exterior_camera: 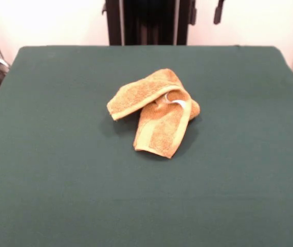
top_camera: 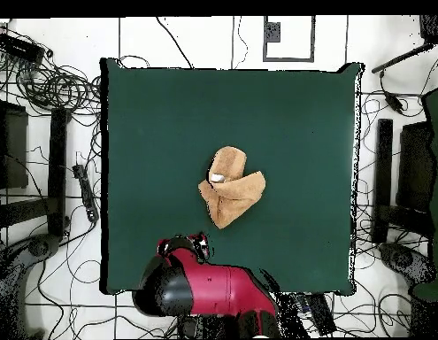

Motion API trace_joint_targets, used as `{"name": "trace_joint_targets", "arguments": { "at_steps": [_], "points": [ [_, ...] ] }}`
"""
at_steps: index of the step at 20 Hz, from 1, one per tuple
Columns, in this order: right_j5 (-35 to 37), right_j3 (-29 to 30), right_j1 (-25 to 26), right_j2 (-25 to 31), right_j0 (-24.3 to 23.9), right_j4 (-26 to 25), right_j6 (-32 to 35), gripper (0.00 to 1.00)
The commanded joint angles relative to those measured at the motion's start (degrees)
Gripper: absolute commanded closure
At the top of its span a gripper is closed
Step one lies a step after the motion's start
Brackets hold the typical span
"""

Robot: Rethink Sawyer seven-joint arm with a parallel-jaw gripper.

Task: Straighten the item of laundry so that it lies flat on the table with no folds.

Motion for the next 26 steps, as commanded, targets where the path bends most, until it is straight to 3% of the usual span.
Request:
{"name": "trace_joint_targets", "arguments": {
  "at_steps": [1, 3, 6, 7, 26],
  "points": [
    [-1.66, 0.19, 2.55, 0.42, 2.85, 1.02, 11.73, 0.0],
    [-0.31, -0.77, 2.22, -0.7, 3.89, 1.2, 11.76, 0.0],
    [7.48, -4.7, -1.12, -0.89, 3.36, 1.74, 9.32, 0.0],
    [5.48, -3.75, -0.48, -1.41, 3.27, 1.44, 9.74, 0.0],
    [14.43, -17.23, 4.57, 1.26, -1.16, 1.94, 7.08, 0.0]
  ]
}}
